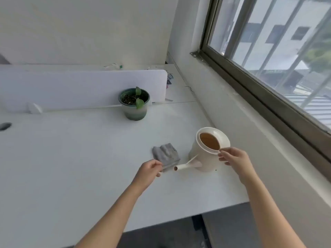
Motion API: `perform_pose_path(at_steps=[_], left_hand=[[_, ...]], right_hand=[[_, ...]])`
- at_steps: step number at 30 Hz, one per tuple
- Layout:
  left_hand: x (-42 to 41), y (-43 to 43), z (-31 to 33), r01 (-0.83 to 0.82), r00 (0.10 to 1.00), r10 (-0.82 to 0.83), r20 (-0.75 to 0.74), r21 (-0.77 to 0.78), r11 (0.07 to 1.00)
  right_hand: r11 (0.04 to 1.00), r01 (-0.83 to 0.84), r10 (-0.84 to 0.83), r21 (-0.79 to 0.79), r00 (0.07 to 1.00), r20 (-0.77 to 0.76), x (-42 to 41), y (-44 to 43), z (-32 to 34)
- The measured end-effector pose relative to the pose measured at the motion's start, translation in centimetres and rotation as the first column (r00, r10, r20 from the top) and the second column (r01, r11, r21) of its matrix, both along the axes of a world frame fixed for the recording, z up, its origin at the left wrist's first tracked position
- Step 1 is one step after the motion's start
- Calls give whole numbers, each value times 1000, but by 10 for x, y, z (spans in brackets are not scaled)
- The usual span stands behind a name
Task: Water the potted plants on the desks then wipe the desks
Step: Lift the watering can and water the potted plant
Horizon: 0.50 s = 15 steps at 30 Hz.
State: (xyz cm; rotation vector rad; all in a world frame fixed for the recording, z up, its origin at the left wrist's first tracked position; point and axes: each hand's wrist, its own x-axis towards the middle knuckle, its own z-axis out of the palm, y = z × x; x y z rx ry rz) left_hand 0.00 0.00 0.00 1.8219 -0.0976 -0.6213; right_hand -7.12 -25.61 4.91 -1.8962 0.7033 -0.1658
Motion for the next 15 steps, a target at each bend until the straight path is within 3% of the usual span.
perform_pose_path(at_steps=[6, 11, 15], left_hand=[[-26, -53, -33, 111, 988, -110, -112, 10, 994], [-31, -84, -41, -9, 993, 4, -115, -42, 999], [-26, -97, -43, -196, 980, 187, -67, -171, 966]], right_hand=[[987, 153, -152, -42, 988, 35, 5, -20, -12], [985, 164, -162, -48, 986, 31, 17, -39, -23], [996, 87, -86, -25, 996, 26, 34, -53, -28]])
